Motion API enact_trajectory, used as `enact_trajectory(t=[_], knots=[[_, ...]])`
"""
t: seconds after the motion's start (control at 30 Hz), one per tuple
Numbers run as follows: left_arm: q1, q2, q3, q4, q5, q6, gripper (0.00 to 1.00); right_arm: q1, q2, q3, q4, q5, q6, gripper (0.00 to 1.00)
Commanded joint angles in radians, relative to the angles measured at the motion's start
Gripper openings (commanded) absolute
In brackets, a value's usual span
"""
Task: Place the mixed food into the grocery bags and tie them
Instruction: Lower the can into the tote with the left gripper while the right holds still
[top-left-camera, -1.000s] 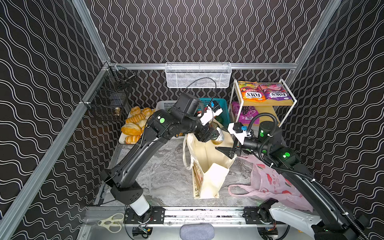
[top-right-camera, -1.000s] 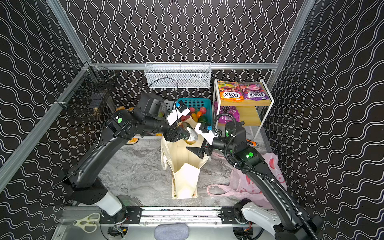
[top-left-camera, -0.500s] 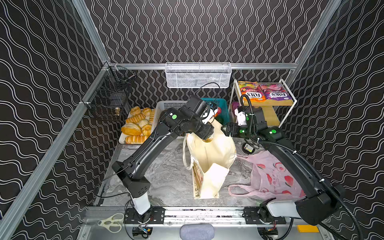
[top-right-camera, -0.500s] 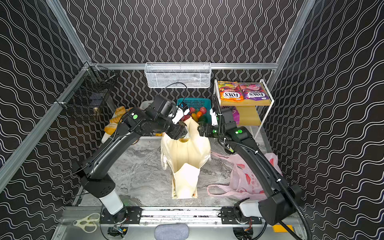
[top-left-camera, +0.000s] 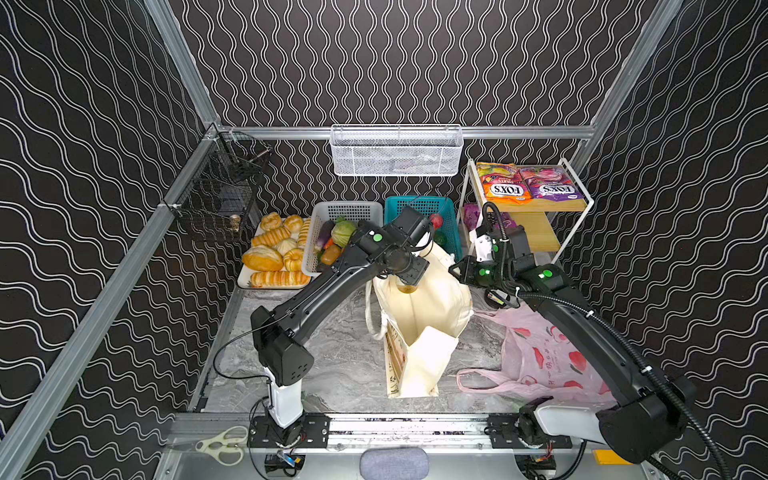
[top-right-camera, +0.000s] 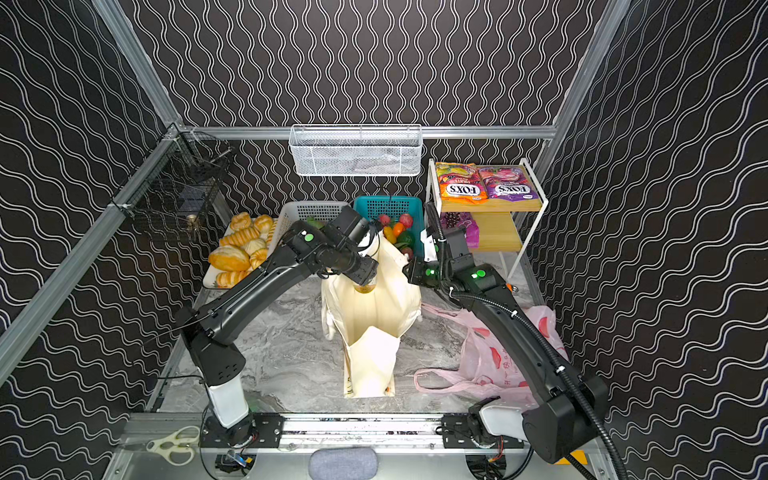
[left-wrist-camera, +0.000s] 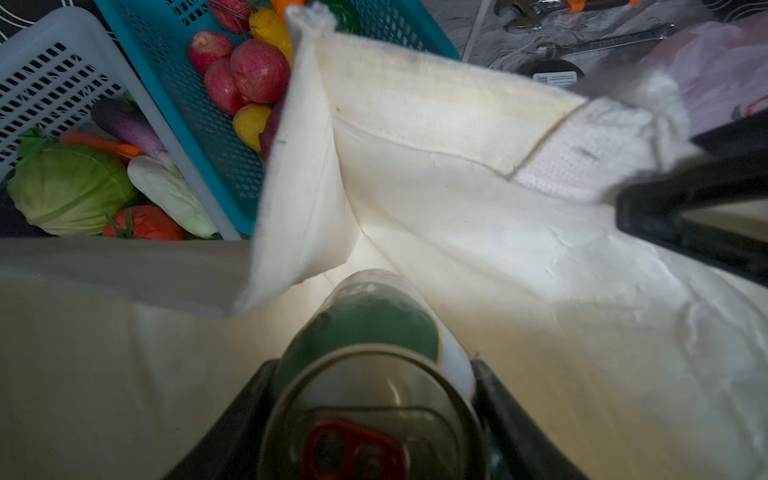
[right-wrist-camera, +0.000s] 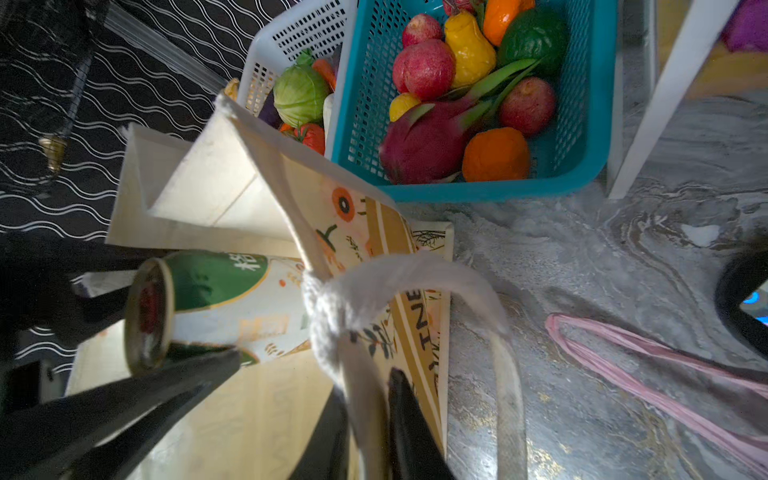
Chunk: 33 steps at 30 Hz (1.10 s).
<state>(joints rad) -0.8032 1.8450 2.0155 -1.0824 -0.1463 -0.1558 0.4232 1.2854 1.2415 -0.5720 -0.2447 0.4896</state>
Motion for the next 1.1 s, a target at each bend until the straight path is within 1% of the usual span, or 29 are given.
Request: enact_trajectory(t=[0.0, 0.07, 0.17, 0.23, 0.33, 0.47, 0.8, 1.0, 1.07], knots=[[-0.023, -0.018, -0.045, 0.112, -0.078, -0.110, 0.28, 0.003, -0.027, -0.037, 0.097, -0.027, 0.081, 0.14], [-0.043, -0.031, -0.074, 0.135, -0.118, -0.182, 0.27, 0.004, -0.036, -0.054, 0.116, -0.017, 0.116, 0.13], [-0.075, -0.051, -0.110, 0.147, -0.147, -0.268, 0.25, 0.006, -0.049, -0.073, 0.140, -0.003, 0.151, 0.11], [-0.089, -0.075, -0.159, 0.181, -0.157, -0.298, 0.25, 0.006, -0.060, -0.087, 0.167, -0.005, 0.172, 0.09], [-0.088, -0.089, -0.210, 0.231, -0.168, -0.295, 0.25, 0.007, -0.069, -0.102, 0.193, -0.022, 0.185, 0.09], [-0.088, -0.028, -0.180, 0.210, -0.166, -0.307, 0.24, 0.008, -0.078, -0.107, 0.196, -0.011, 0.180, 0.08], [-0.077, 0.029, -0.275, 0.325, -0.197, -0.364, 0.23, 0.007, -0.084, -0.118, 0.215, -0.030, 0.171, 0.08], [-0.015, 0.067, -0.346, 0.447, -0.136, -0.374, 0.22, 0.008, -0.087, -0.129, 0.225, -0.027, 0.157, 0.08], [-0.014, 0.096, -0.327, 0.436, -0.157, -0.367, 0.23, 0.008, -0.087, -0.133, 0.228, -0.024, 0.159, 0.09]])
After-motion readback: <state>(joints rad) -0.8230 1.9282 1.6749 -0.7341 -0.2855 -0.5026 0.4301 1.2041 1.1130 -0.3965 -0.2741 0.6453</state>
